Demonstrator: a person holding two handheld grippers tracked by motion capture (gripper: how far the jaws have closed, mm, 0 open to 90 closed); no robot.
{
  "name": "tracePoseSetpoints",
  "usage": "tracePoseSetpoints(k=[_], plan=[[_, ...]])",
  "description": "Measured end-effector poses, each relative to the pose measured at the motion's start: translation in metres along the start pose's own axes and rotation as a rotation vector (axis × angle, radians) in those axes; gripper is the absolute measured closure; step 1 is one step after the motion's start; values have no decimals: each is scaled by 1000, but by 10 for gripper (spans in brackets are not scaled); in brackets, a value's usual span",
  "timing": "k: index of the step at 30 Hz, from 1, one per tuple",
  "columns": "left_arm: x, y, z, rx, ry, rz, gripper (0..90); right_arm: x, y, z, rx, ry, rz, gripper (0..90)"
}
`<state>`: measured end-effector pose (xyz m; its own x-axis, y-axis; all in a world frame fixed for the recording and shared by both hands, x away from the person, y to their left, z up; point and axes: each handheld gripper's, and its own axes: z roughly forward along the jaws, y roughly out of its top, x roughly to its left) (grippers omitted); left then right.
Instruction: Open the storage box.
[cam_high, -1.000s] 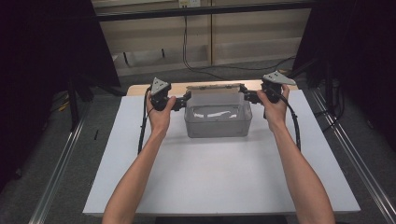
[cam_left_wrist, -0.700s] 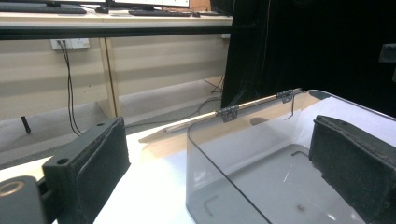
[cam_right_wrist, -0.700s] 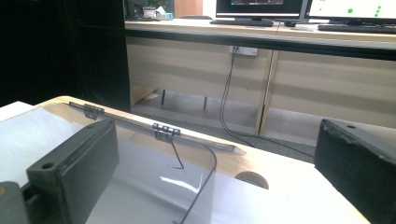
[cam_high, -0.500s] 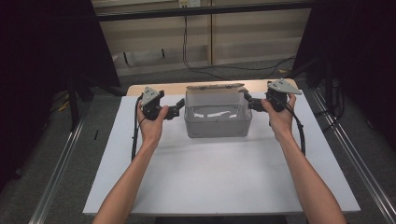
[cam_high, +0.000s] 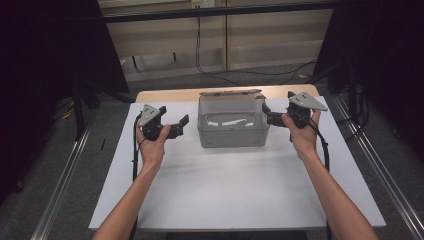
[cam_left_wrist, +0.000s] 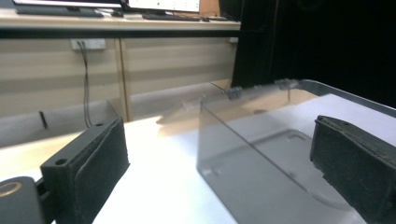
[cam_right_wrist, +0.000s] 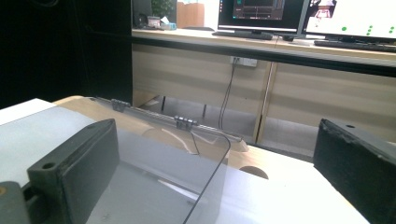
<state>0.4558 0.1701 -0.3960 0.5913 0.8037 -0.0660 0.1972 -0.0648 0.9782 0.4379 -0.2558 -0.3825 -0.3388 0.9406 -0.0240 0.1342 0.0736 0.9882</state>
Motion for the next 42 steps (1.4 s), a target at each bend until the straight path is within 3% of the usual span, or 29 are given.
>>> tracePoseSetpoints(k=[13,20,25,37,42], plan=[[1,-8,-39,-18,24,1,34,15,-4,-27,-18,1,-12,5],[-1,-17,-54,-16,39,-45,34,13,-8,-39,-25,-16,-5,5],[-3,-24,-68,-27,40,-36,34,16,-12,-50,-31,-7,24,3],[-7,-42,-99,-26,79,-44,33,20,-25,-81,-44,-20,27,3],[-8,-49,-108,-20,99,-15,33,21,-29,-95,-41,-27,43,3]])
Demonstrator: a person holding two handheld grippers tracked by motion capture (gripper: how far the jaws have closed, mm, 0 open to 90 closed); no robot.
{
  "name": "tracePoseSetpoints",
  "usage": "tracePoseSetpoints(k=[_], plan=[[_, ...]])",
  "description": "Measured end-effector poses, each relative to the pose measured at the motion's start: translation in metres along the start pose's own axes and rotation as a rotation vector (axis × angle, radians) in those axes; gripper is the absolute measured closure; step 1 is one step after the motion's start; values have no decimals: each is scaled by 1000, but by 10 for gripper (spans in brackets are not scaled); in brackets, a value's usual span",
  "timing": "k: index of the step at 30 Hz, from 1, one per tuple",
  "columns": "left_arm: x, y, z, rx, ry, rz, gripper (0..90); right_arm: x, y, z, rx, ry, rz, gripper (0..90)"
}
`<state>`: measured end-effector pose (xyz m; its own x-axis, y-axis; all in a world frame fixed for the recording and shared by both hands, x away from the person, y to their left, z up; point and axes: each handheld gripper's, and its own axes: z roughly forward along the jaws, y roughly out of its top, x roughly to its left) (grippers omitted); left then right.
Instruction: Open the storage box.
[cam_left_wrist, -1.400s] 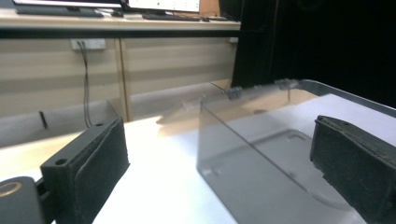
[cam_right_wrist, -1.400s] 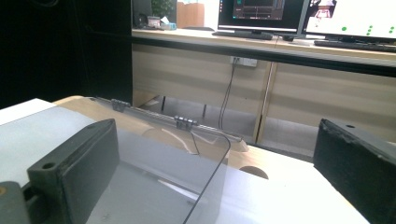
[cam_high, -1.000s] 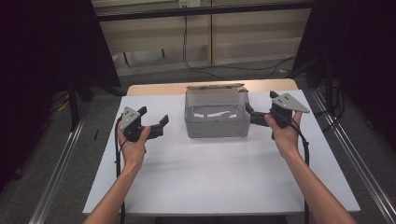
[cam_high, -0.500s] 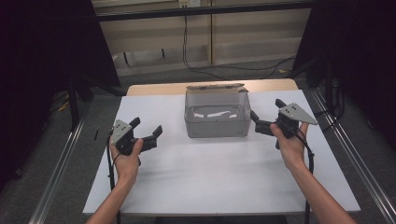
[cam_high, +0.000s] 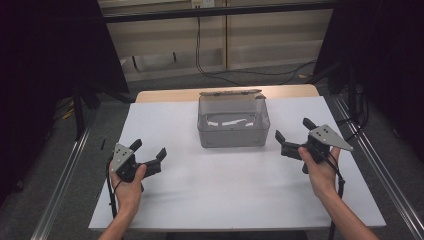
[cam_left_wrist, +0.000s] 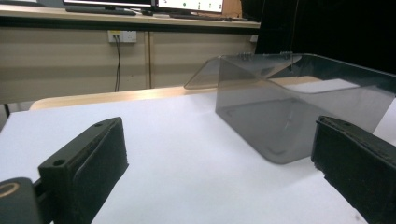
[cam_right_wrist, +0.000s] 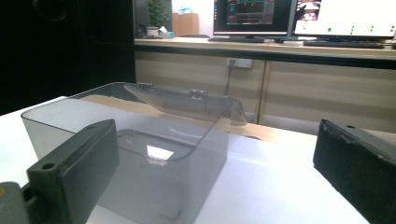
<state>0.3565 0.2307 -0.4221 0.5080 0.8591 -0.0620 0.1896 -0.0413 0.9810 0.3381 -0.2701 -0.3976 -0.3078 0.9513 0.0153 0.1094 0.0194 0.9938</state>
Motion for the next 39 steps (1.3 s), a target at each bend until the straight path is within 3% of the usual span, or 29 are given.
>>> tracePoseSetpoints(k=[1,8,10,13,16,22,35,39], plan=[[0,-2,-5,-4,-5,-22,34,0,-2,-6,-3,-5,3,1],[-2,-7,-18,8,4,-19,34,1,-11,-22,8,-7,2,0],[-3,-9,-23,-6,2,-34,36,-1,-15,-27,22,-4,24,0],[-5,-11,-30,-5,9,-35,37,-3,-21,-35,29,-26,6,0],[-8,-12,-35,0,-10,-10,37,-4,-25,-43,37,-33,11,1],[-13,-18,-47,10,34,-65,38,-2,-29,-59,36,-66,9,2],[-17,-26,-64,21,51,-53,40,-6,-43,-93,53,-131,12,6],[-16,-30,-67,16,55,-69,40,-8,-46,-99,46,-143,3,6]])
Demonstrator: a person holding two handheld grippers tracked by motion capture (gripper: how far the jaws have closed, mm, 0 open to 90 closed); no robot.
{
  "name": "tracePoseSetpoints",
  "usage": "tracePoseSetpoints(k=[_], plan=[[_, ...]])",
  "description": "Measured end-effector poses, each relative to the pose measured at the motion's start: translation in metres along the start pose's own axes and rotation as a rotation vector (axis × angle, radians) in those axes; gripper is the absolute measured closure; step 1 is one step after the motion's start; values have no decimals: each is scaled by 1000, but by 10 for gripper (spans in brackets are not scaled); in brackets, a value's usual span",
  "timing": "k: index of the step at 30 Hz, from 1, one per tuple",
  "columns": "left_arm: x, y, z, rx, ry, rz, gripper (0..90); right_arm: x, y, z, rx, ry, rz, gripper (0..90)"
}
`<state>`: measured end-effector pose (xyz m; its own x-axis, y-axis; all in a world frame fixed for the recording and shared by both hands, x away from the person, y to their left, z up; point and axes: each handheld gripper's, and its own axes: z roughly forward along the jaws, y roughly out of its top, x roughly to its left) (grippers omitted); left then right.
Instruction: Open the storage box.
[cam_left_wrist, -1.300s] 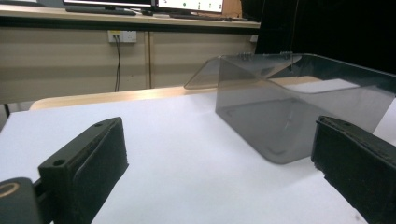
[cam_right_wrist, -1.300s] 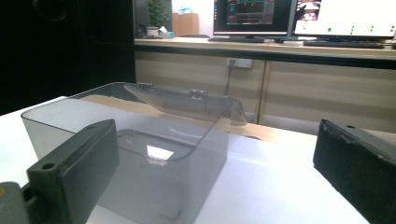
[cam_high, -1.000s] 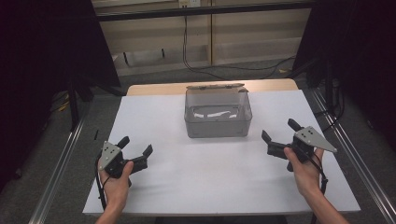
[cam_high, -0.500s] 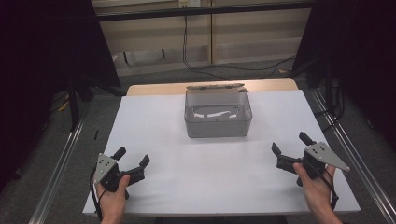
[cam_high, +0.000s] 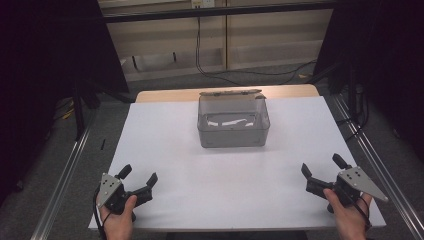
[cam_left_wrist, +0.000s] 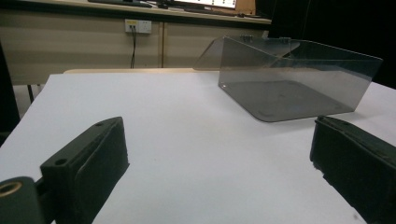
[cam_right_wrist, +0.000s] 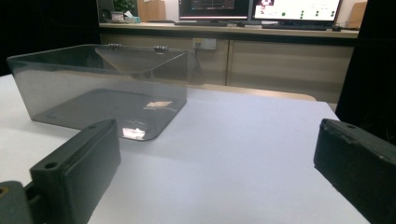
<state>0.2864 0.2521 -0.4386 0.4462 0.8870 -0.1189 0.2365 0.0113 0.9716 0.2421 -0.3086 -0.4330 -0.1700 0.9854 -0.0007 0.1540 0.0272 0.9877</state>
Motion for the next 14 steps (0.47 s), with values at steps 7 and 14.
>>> tracePoseSetpoints(k=[7,14], plan=[[1,-1,-5,-15,7,-22,40,1,-7,-5,23,-11,-22,9],[3,-2,2,18,-2,-33,39,0,-8,-1,15,-1,6,13]])
